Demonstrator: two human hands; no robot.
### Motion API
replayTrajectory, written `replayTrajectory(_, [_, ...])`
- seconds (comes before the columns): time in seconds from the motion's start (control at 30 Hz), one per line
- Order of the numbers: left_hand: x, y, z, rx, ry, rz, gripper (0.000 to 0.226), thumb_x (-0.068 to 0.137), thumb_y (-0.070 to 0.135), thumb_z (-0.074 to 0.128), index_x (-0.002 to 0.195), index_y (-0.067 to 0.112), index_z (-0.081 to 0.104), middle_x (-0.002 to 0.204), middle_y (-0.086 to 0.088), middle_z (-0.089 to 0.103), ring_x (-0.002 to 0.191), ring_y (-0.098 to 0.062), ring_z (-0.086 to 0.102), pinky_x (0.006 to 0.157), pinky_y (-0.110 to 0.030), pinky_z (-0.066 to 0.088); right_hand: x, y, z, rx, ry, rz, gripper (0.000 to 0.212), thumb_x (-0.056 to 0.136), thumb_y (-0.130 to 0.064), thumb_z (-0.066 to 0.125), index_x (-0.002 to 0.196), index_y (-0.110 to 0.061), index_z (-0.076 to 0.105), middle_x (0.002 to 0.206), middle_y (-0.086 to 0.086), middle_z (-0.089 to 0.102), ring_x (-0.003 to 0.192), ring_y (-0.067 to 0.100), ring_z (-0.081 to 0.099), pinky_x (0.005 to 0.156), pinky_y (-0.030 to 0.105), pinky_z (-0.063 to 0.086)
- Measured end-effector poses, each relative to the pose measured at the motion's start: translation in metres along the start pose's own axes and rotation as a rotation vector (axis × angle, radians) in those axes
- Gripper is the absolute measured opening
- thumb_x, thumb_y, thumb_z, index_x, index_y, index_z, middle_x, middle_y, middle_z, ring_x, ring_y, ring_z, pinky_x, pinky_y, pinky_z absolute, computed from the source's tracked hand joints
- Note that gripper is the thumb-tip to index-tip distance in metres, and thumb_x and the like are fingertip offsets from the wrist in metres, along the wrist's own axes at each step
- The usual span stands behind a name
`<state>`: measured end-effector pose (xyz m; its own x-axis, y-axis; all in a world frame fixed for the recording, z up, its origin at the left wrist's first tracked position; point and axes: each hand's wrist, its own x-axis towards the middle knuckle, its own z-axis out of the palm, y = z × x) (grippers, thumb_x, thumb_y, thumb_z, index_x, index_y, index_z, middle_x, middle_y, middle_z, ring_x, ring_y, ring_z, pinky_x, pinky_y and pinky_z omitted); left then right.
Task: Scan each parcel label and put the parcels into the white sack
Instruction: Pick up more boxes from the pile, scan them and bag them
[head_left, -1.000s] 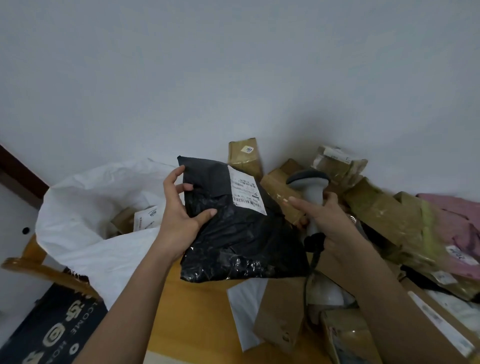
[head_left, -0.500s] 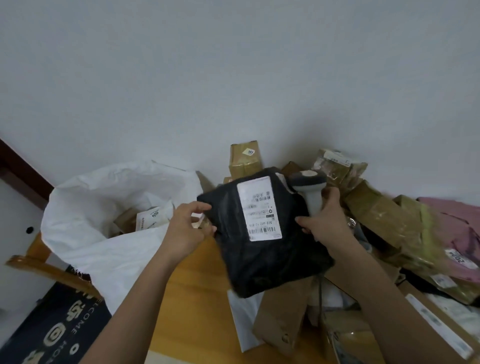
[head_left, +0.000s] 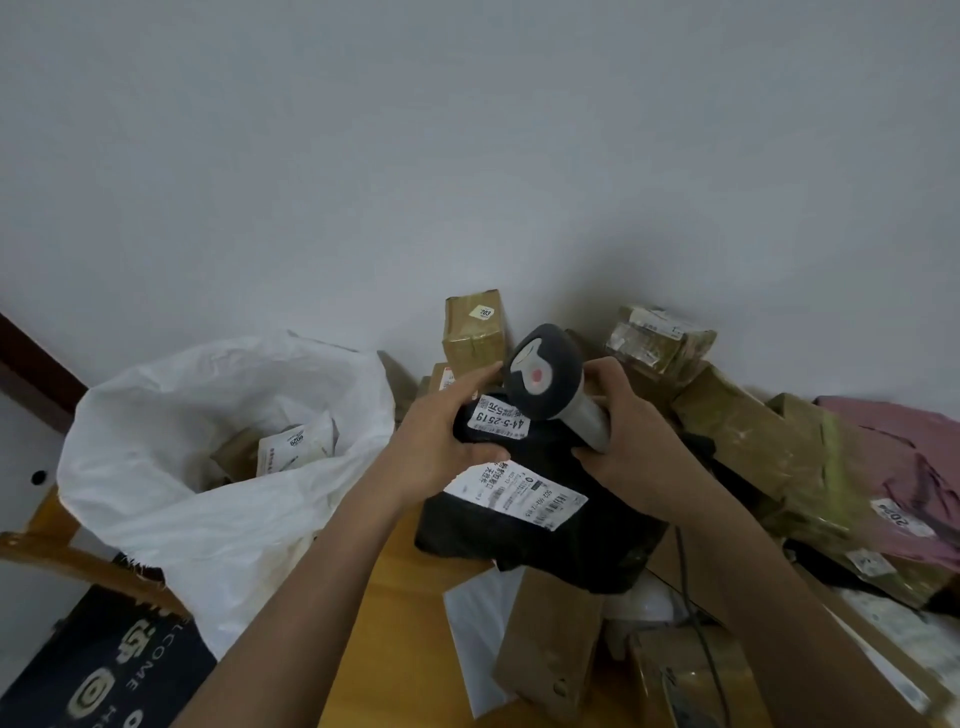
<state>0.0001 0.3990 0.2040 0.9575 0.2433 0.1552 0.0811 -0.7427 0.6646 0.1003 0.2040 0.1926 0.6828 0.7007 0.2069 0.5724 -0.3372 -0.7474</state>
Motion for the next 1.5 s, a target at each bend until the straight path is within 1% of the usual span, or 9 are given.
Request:
replayTrajectory(0.07, [0.002, -0.003, 0.004, 0.059, -0.059, 0.025, 0.054, 0.078, 0.02, 0.081, 0.128, 0.026, 0.062, 0.115, 0.019, 0.06, 0.104, 0.004, 0.054, 0.087, -0.013, 0.04, -0.001, 0.004, -0.002, 0.029, 0.038, 0.016, 0.062, 0.083, -0.008, 0.071, 0.12, -0.033, 0.029, 0.105, -0.007, 0.058, 0.088, 0.009, 0.058, 0.075, 0.02, 0.05])
replayTrajectory(0.17, [0.003, -0.012, 0.014, 0.196, -0.037, 0.004, 0.02, 0.084, 0.024, 0.076, 0.103, 0.018, 0.075, 0.101, 0.007, 0.057, 0.096, -0.012, 0.053, 0.081, -0.026, 0.042, -0.001, 0.007, -0.004, 0.088, 0.148, 0.052, 0.062, 0.083, -0.01, 0.073, 0.12, -0.032, 0.029, 0.1, -0.015, 0.052, 0.083, -0.001, 0.054, 0.066, 0.006, 0.041])
replayTrajectory(0.3, [0.003, -0.025, 0.015, 0.457, 0.234, -0.104, 0.018, 0.088, 0.027, 0.07, 0.103, 0.018, 0.076, 0.095, 0.005, 0.043, 0.094, -0.01, 0.036, 0.071, -0.022, 0.032, 0.001, 0.014, -0.011, 0.198, 0.271, 0.108, 0.061, 0.082, -0.013, 0.075, 0.124, -0.025, 0.033, 0.105, -0.01, 0.053, 0.094, 0.01, 0.057, 0.073, 0.017, 0.047])
replayTrajectory(0.43, [-0.002, -0.037, 0.014, 0.045, 0.596, -0.434, 0.016, 0.096, 0.023, 0.06, 0.1, 0.009, 0.068, 0.093, -0.002, 0.056, 0.086, -0.016, 0.054, 0.066, -0.021, 0.034, 0.0, 0.013, -0.015, 0.384, 0.237, 0.199, 0.053, 0.084, -0.019, 0.074, 0.122, -0.022, 0.038, 0.107, 0.0, 0.057, 0.08, 0.016, 0.063, 0.066, 0.03, 0.058])
replayTrajectory(0.53, [-0.004, -0.041, 0.02, -0.785, 0.542, -0.713, 0.012, 0.1, 0.012, 0.051, 0.112, 0.012, 0.056, 0.105, -0.005, 0.068, 0.095, -0.021, 0.066, 0.065, -0.031, 0.059, -0.002, 0.006, -0.012, 0.573, 0.176, 0.3, 0.047, 0.086, -0.023, 0.071, 0.123, -0.019, 0.042, 0.094, 0.007, 0.061, 0.061, 0.018, 0.059, 0.065, 0.042, 0.06])
replayTrajectory(0.6, [-0.007, -0.043, 0.023, -1.001, 0.496, -0.73, 0.016, 0.101, 0.006, 0.048, 0.114, 0.014, 0.051, 0.107, -0.005, 0.069, 0.095, -0.018, 0.067, 0.065, -0.032, 0.062, -0.002, -0.003, -0.011, 0.707, 0.111, 0.34, 0.043, 0.088, -0.029, 0.068, 0.122, -0.019, 0.045, 0.082, 0.007, 0.06, 0.057, 0.017, 0.056, 0.066, 0.042, 0.056])
replayTrajectory(0.77, [-0.013, -0.051, 0.029, -1.136, 0.54, -0.633, 0.031, 0.101, -0.001, 0.043, 0.128, 0.012, 0.045, 0.115, -0.006, 0.068, 0.103, -0.021, 0.065, 0.072, -0.035, 0.062, 0.0, -0.028, -0.018, 1.06, -0.034, 0.388, 0.039, 0.09, -0.037, 0.058, 0.118, -0.011, 0.05, 0.106, 0.018, 0.058, 0.05, 0.016, 0.052, 0.052, 0.032, 0.05])
replayTrajectory(0.93, [-0.02, -0.06, 0.031, -1.19, 0.548, -0.603, 0.037, 0.101, -0.002, 0.042, 0.134, 0.015, 0.043, 0.123, -0.01, 0.067, 0.115, -0.026, 0.063, 0.077, -0.038, 0.061, 0.0, -0.045, -0.028, 1.159, -0.133, 0.376, 0.049, 0.086, -0.038, 0.057, 0.124, -0.006, 0.051, 0.092, 0.008, 0.064, 0.05, 0.017, 0.05, 0.049, 0.03, 0.05])
replayTrajectory(1.5, [-0.022, -0.076, 0.035, -1.277, 0.559, -0.593, 0.019, 0.101, -0.004, 0.041, 0.095, 0.013, 0.049, 0.117, -0.01, 0.07, 0.113, -0.024, 0.065, 0.083, -0.042, 0.059, -0.009, -0.074, -0.047, 1.214, -0.125, 0.331, 0.054, 0.082, -0.039, 0.057, 0.125, -0.006, 0.056, 0.097, 0.017, 0.06, 0.046, 0.016, 0.046, 0.046, 0.03, 0.047])
